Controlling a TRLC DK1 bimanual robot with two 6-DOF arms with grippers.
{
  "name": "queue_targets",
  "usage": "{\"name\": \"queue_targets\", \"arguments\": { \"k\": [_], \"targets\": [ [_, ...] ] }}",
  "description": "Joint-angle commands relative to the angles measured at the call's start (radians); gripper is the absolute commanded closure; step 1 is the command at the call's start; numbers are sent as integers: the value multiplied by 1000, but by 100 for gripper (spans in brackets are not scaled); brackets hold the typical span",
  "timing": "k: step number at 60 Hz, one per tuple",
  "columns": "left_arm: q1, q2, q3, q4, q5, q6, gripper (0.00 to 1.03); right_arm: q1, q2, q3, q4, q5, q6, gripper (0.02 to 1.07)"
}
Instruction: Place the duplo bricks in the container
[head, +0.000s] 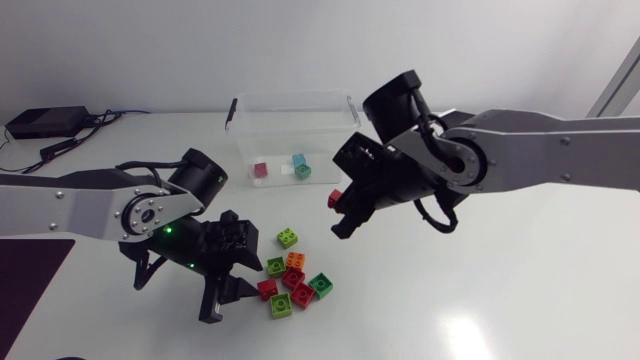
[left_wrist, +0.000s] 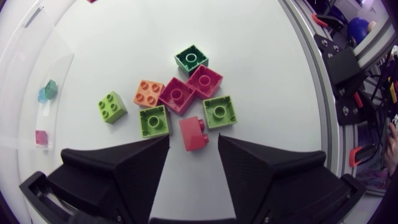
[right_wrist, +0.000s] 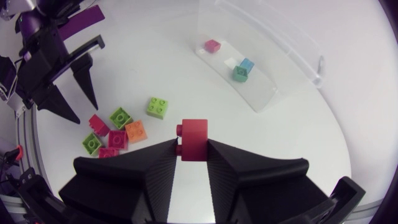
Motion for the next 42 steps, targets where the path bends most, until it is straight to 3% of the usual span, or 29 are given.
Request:
{"name": "queue_targets", "arguments": {
  "k": [1, 17, 42],
  "targets": [
    [-15, 13, -37, 4, -19, -10, 62, -22, -12, 60, -21, 14, -3, 77],
    [-57, 87, -69, 100, -48, -68, 62, -82, 54, 214, -33, 10, -17, 77],
    [-67, 131, -59, 149, -48, -91, 63, -139, 220, 413, -2, -7, -15, 77]
  ]
}}
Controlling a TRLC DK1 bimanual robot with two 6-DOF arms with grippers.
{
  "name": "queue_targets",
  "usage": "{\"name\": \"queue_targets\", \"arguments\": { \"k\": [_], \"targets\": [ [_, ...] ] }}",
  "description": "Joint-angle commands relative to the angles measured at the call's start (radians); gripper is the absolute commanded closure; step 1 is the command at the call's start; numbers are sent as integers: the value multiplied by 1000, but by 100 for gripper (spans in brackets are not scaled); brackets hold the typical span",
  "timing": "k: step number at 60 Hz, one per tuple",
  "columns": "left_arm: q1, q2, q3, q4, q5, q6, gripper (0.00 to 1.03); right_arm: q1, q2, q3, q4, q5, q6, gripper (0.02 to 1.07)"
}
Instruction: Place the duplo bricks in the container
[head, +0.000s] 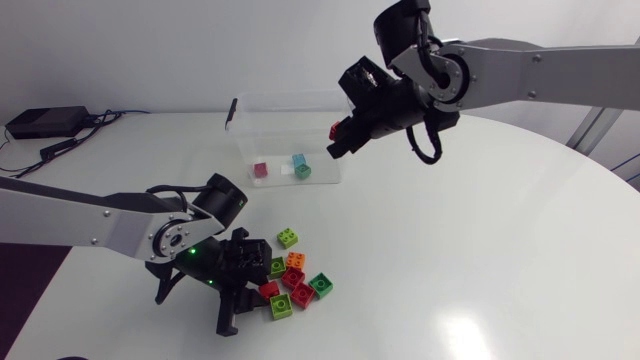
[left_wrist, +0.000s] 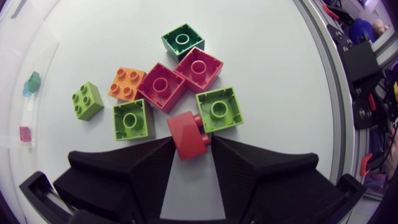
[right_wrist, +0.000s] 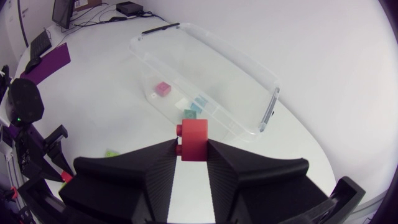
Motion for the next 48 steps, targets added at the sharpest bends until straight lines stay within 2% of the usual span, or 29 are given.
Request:
{"name": "queue_targets", "arguments": {
  "k": [1, 7, 13, 23, 27, 48],
  "targets": [
    [-5, 17, -11, 6, -5, -15, 63, -17, 45, 65, 12, -2, -13, 77],
    [1, 19, -11, 13, -5, -17, 63, -29, 75, 113, 12, -8, -12, 77],
    [2, 25, -11, 25, -3, -24, 70, -40, 106, 154, 14, -8, -10, 77],
    [1, 31, -14, 30, -3, -29, 70, -52, 166, 217, 24, -11, -9, 76],
    [4, 31, -14, 30, 0, -30, 74, -57, 187, 240, 24, -11, -9, 76],
    [4, 31, -29, 33, 20, -30, 74, -81, 288, 351, 29, -21, -9, 76]
  ]
}}
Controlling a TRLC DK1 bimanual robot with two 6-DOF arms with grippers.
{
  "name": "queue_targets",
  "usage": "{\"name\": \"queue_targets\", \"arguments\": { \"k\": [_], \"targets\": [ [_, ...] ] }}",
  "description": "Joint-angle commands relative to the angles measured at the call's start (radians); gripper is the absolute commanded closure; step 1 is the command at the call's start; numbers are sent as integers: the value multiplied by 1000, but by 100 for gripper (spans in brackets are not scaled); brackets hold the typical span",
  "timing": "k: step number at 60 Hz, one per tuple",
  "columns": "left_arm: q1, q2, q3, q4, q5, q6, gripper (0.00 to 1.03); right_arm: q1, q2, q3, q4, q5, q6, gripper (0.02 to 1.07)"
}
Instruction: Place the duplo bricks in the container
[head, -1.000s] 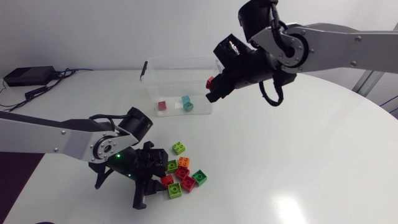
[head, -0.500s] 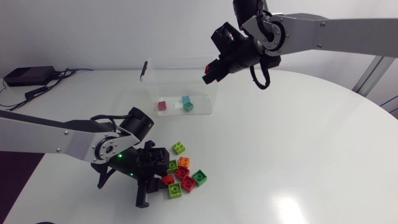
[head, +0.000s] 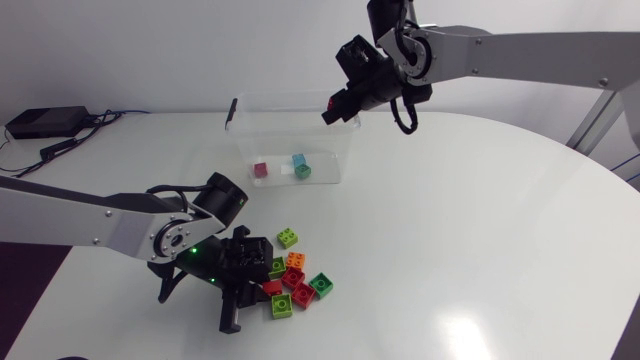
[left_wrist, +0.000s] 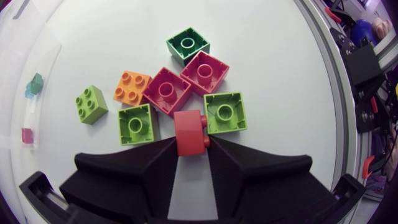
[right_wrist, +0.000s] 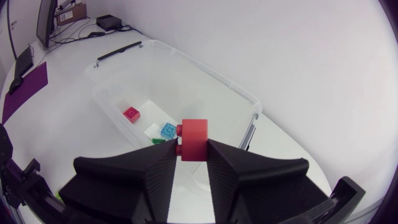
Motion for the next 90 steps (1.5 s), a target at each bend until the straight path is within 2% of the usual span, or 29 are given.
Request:
{"name": "queue_targets", "arguments": {
  "k": [1, 15, 18, 20, 21, 23, 39, 41, 48, 60, 73, 82, 90],
  "targets": [
    [1, 23, -29, 3, 15, -23, 74, -11, 43, 43, 11, -5, -9, 76],
    [6, 10, -42, 3, 16, -28, 74, -27, 146, 139, 20, -5, -9, 73],
    [9, 10, -43, 3, 19, -28, 74, -28, 161, 153, 20, -5, -9, 56],
    [9, 10, -45, 3, 22, -29, 74, -28, 169, 158, 20, -5, -7, 27],
    [9, 10, -45, 3, 22, -32, 74, -28, 167, 156, 20, -5, -6, 17],
    [9, 10, -45, 4, 22, -35, 74, -28, 164, 152, 18, -5, -4, 5],
    [-19, 6, -40, 41, 24, -71, 74, -34, -14, -42, 72, -4, -3, 6],
    [-23, 7, -43, 50, 24, -72, 78, -34, -46, -77, 77, -4, -3, 6],
    [-32, 0, -51, 70, 24, -69, 80, -30, -165, -210, 100, -4, -1, 6],
    [-2, -152, -57, 35, 24, -71, 80, 15, -348, -439, 103, -4, 2, 6],
    [96, -260, 95, -128, 25, -23, 80, 88, -457, -672, 117, -4, 8, 6],
    [155, -240, 267, -140, 30, -31, 80, 136, -512, -785, 113, -4, 16, 6],
    [190, -160, 428, -111, 36, -72, 80, 165, -537, -848, 106, -5, 19, 6]
  ]
}}
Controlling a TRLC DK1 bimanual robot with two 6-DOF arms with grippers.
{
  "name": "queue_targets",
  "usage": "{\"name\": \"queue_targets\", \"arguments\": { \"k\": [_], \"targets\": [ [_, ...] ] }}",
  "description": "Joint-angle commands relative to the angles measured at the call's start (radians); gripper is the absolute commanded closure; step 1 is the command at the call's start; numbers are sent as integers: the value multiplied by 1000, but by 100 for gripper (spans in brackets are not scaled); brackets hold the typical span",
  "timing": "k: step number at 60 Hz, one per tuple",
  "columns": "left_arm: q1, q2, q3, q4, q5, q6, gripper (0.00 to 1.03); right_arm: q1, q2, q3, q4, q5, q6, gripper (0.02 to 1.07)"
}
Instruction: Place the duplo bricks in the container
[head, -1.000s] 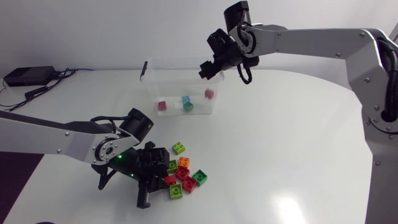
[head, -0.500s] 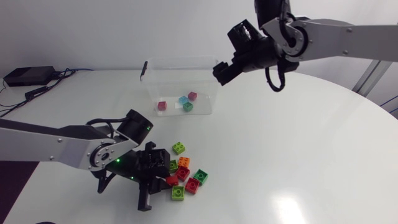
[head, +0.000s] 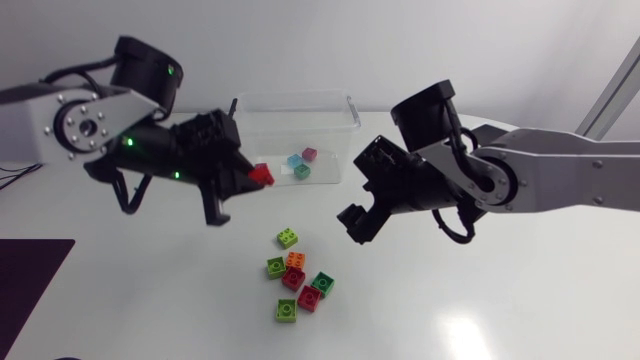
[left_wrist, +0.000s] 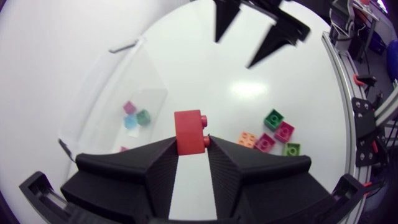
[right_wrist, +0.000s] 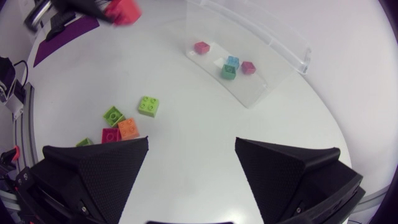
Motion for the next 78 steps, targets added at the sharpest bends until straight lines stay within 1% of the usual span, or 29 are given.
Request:
{"name": "queue_targets", "arguments": {
  "k": [1, 8, 16, 31, 52, 64, 65, 68, 70, 71, 73, 76, 78],
  "targets": [
    [24, 67, 114, 22, 13, -34, 80, 23, -27, -53, 0, 2, 19, 6],
    [49, 157, 224, 79, 24, -89, 80, 47, -42, -87, -12, 2, 23, 6],
    [67, 269, 312, 163, 24, -135, 80, 78, -48, -111, -31, 2, 23, 6],
    [93, 430, 448, 191, 22, -160, 80, 104, -58, -130, -46, 3, 21, 6],
    [129, 545, 577, 189, 16, -160, 79, 144, -62, -148, -75, 2, 13, 6],
    [147, 607, 649, 189, -7, -168, 78, 185, -47, -163, -84, -5, 15, 6],
    [149, 611, 654, 189, -9, -169, 76, 187, -45, -163, -84, -5, 15, 6],
    [155, 621, 668, 189, -10, -174, 61, 190, -39, -167, -84, -6, 15, 6],
    [156, 625, 672, 189, -10, -175, 47, 193, -33, -168, -84, -8, 15, 6],
    [158, 627, 677, 188, -12, -175, 31, 196, -25, -170, -84, -8, 13, 6],
    [159, 627, 677, 188, -12, -175, 17, 198, -18, -168, -83, -9, 12, 6],
    [161, 625, 675, 186, -12, -174, 6, 199, -2, -167, -83, -12, 7, 6],
    [161, 619, 671, 185, -12, -174, 4, 202, 10, -165, -83, -12, 6, 6]
  ]
}}
